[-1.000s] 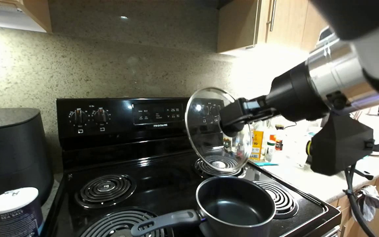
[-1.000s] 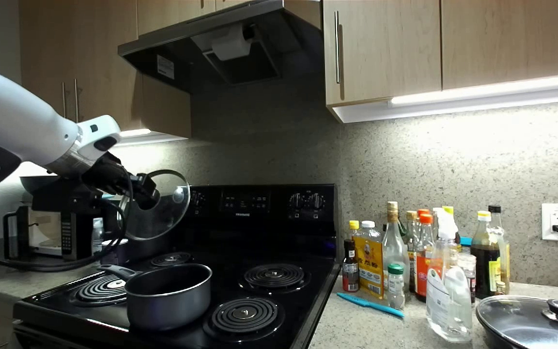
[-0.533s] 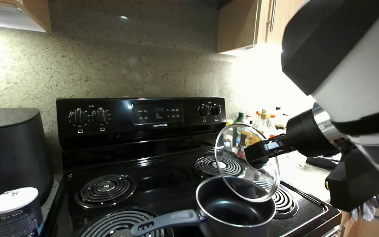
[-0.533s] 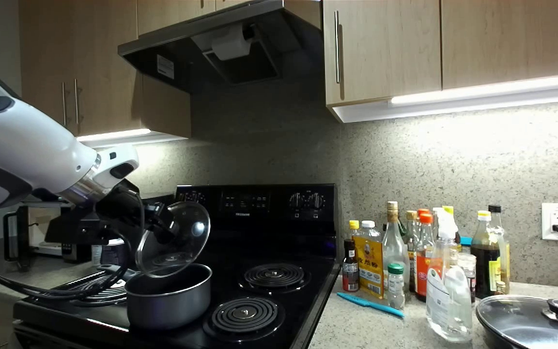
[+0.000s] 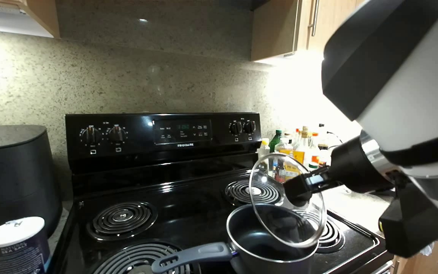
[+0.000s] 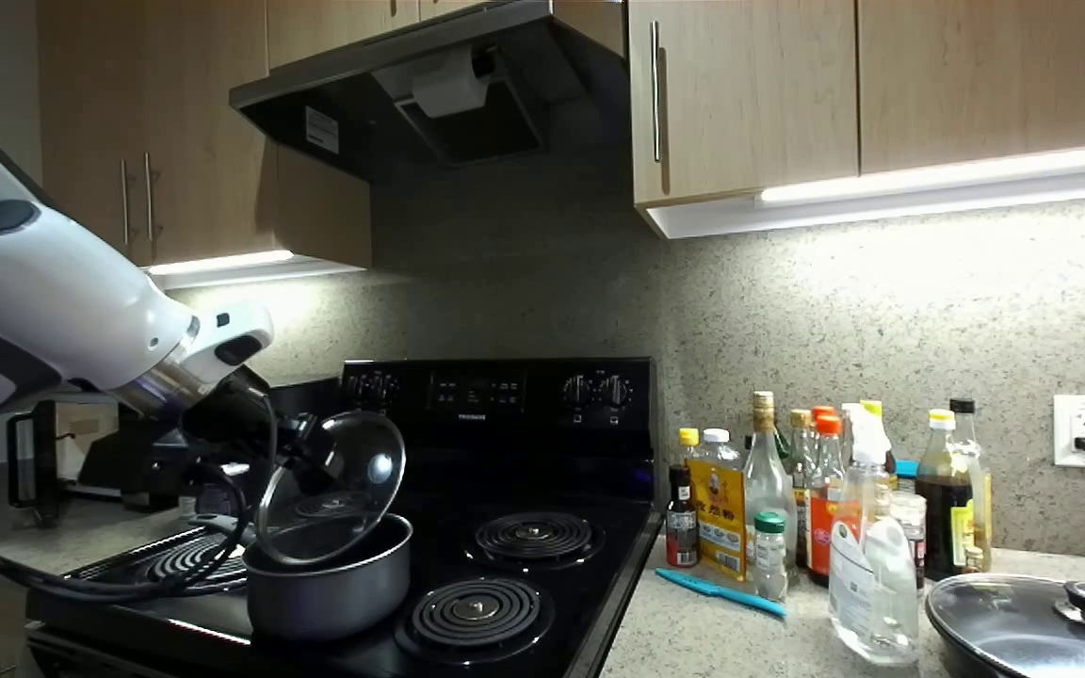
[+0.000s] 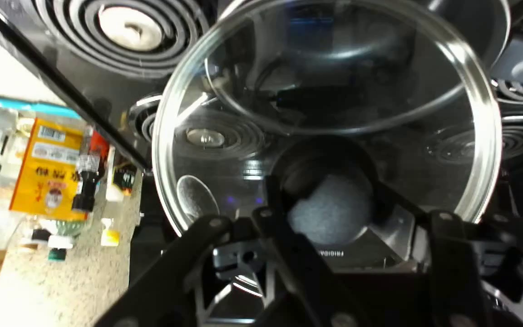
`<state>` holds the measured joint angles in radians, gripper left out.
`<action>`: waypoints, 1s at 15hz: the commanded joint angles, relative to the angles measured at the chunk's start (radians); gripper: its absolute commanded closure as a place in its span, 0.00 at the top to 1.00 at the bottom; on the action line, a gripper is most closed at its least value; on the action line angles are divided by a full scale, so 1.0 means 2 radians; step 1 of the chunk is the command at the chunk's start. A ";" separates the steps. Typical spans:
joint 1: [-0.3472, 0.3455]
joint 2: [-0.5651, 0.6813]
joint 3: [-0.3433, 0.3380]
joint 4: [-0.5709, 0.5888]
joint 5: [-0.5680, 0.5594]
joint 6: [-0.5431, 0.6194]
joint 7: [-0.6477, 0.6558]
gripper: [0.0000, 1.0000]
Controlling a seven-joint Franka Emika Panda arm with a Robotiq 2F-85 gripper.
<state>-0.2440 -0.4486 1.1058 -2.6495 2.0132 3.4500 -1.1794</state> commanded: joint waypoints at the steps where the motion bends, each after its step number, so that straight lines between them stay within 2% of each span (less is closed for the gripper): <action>1: -0.007 0.063 -0.003 -0.011 0.049 0.003 -0.054 0.23; 3: -0.032 0.078 0.004 -0.015 0.079 0.003 -0.076 0.23; 4: -0.015 0.044 -0.005 0.001 0.035 0.006 -0.030 0.48; 6: -0.032 0.044 -0.005 0.004 0.046 0.004 -0.045 0.48; 9: -0.036 0.046 -0.005 0.005 0.048 0.004 -0.047 0.48; 10: -0.036 0.046 -0.004 0.005 0.048 0.004 -0.048 0.23; 15: -0.133 0.112 0.062 0.034 0.053 0.010 -0.087 0.23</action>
<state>-0.3974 -0.3314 1.1506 -2.6042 2.1035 3.4512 -1.2814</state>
